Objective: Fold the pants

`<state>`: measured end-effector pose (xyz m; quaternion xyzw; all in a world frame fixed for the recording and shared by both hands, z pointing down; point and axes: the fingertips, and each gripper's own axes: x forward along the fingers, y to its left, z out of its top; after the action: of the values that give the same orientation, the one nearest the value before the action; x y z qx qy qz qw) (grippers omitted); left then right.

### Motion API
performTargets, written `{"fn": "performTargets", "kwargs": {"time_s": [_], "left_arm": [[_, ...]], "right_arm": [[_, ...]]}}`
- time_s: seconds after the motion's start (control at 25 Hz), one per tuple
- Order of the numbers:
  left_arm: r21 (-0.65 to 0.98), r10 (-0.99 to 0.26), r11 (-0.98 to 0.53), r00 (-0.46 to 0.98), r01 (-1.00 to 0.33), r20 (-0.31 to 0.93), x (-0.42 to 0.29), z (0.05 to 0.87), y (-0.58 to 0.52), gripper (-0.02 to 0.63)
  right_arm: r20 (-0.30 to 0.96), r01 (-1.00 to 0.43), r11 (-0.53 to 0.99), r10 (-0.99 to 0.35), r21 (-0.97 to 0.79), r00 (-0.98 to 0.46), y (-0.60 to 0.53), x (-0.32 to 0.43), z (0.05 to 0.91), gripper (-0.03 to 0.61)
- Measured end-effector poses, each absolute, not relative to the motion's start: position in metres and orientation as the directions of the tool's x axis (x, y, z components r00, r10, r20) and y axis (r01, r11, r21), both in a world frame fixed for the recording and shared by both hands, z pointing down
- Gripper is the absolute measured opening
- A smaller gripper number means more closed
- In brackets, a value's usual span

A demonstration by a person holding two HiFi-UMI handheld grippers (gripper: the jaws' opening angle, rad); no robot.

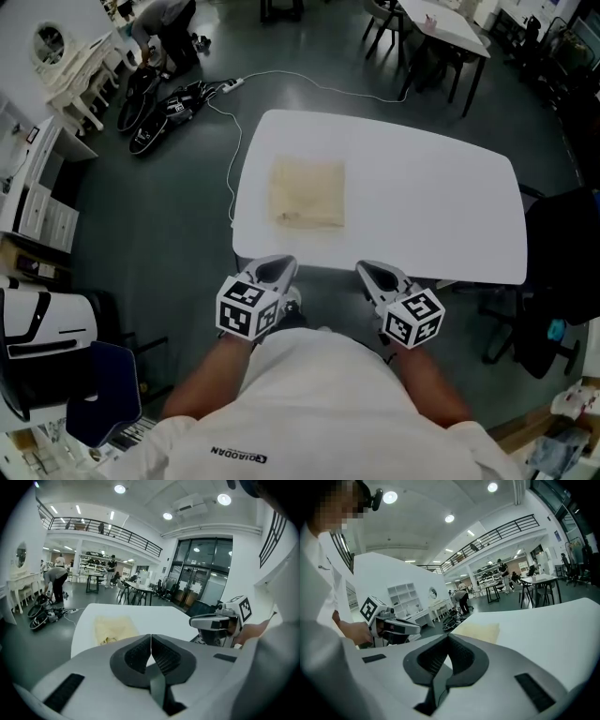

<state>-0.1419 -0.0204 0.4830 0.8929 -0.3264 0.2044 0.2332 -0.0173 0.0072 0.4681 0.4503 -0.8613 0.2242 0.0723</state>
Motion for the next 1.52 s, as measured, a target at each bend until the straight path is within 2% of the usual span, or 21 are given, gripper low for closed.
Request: {"fn": "performTargets", "kwargs": {"time_s": [0.44,0.76,0.96,1.52], "left_arm": [[0.285,-0.491,-0.639,0.664,-0.715,0.564,-0.166,0.493,0.024,0.028],[0.284,-0.472,-0.689,0.71,-0.667,0.523,-0.168,0.473,-0.002,0.028],[0.239,-0.471,-0.713,0.703,-0.659,0.532,-0.191,0.472,-0.02,0.028],[0.275,-0.453,-0.716,0.727,-0.642,0.516,-0.243,0.483,-0.048,0.028]], "right_arm": [[0.308,-0.798,0.494,-0.744,-0.345,-0.593,0.039,-0.026,0.477,0.018],[0.312,-0.825,0.464,-0.77,-0.323,-0.556,0.033,-0.038,0.466,0.018],[0.308,-0.834,0.445,-0.784,-0.326,-0.538,0.016,-0.06,0.464,0.018],[0.355,-0.852,0.422,-0.78,-0.31,-0.515,-0.006,-0.114,0.472,0.018]]}}
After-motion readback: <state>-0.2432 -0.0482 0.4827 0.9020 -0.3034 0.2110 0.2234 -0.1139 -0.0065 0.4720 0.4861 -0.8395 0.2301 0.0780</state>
